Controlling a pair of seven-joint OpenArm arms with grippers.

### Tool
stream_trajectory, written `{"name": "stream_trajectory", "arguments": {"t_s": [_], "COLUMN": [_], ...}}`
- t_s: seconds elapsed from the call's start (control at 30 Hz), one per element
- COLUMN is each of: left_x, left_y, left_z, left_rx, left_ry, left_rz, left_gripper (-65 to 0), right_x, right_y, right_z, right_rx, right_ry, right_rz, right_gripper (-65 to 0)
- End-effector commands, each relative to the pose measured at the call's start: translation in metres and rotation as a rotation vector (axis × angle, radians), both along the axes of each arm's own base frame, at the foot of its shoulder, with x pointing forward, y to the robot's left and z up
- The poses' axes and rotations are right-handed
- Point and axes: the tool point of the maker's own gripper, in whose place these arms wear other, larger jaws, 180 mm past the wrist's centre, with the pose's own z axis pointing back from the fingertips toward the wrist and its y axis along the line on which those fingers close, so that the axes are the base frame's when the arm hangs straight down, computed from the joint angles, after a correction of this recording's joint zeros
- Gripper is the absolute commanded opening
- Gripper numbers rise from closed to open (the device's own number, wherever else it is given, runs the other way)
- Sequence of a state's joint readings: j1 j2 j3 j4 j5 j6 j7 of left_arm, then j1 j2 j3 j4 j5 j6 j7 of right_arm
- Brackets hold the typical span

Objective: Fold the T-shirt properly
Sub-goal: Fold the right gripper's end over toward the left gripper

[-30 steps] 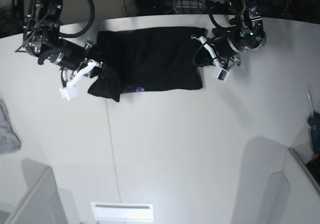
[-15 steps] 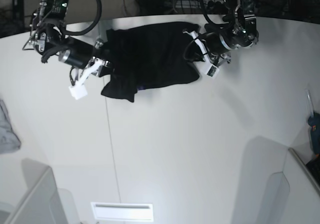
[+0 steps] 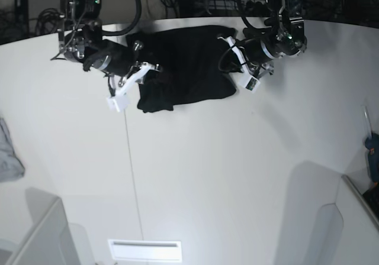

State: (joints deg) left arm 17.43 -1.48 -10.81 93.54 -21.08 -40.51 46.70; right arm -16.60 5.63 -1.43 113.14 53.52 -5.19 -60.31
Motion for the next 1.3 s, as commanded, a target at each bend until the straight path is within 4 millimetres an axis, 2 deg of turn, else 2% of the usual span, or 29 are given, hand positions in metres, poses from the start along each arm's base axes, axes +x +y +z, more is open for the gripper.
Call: {"name": "stream_trajectory", "arguments": {"t_s": [0.0, 0.1, 0.2, 0.3, 0.4, 0.9, 0.93, 1.0, 1.1, 1.13, 1.27], "left_x": [-0.009, -0.009, -0.004, -0.002, -0.003, -0.008, -0.009, -0.013, -0.012, -0.011, -0.017], "left_y": [0.009, 0.01, 0.01, 0.01, 0.01, 0.011, 0.014, 0.024, 0.053, 0.062, 0.102], "left_z": [-0.009, -0.008, 0.0, 0.006, 0.005, 0.004, 0.004, 0.001, 0.004, 0.008, 0.022], "left_rx": [0.061, 0.064, 0.068, 0.07, 0.076, 0.076, 0.082, 0.1, 0.101, 0.081, 0.038], "left_ry": [0.043, 0.041, 0.011, -0.007, -0.005, 0.004, 0.005, 0.016, 0.015, 0.01, -0.003], "left_rz": [-0.014, -0.013, -0.016, -0.018, -0.019, -0.021, -0.022, -0.01, 0.082, 0.121, 0.202], "left_gripper": [-65.0, -65.0, -65.0, -65.0, -65.0, -65.0, -65.0, -65.0, -65.0, -65.0, -65.0], "right_x": [0.007, 0.007, 0.007, 0.003, -0.002, 0.001, 0.0, -0.001, -0.002, -0.002, -0.002], "right_y": [0.006, 0.019, 0.017, 0.024, 0.038, 0.033, 0.032, 0.031, 0.031, 0.032, 0.032], "right_z": [0.01, 0.007, -0.002, -0.012, -0.015, -0.028, -0.032, -0.035, -0.036, -0.036, -0.033], "right_rx": [0.022, -0.005, -0.055, -0.071, -0.068, -0.178, -0.181, -0.184, -0.183, -0.183, -0.181], "right_ry": [-0.048, -0.079, -0.079, -0.058, -0.051, -0.064, -0.055, -0.044, -0.041, -0.043, -0.05], "right_rz": [-0.004, 0.013, 0.014, 0.043, 0.1, 0.113, 0.114, 0.111, 0.11, 0.111, 0.113], "right_gripper": [-65.0, -65.0, -65.0, -65.0, -65.0, -65.0, -60.6, -46.8, -31.1, -29.3, -29.1]}}
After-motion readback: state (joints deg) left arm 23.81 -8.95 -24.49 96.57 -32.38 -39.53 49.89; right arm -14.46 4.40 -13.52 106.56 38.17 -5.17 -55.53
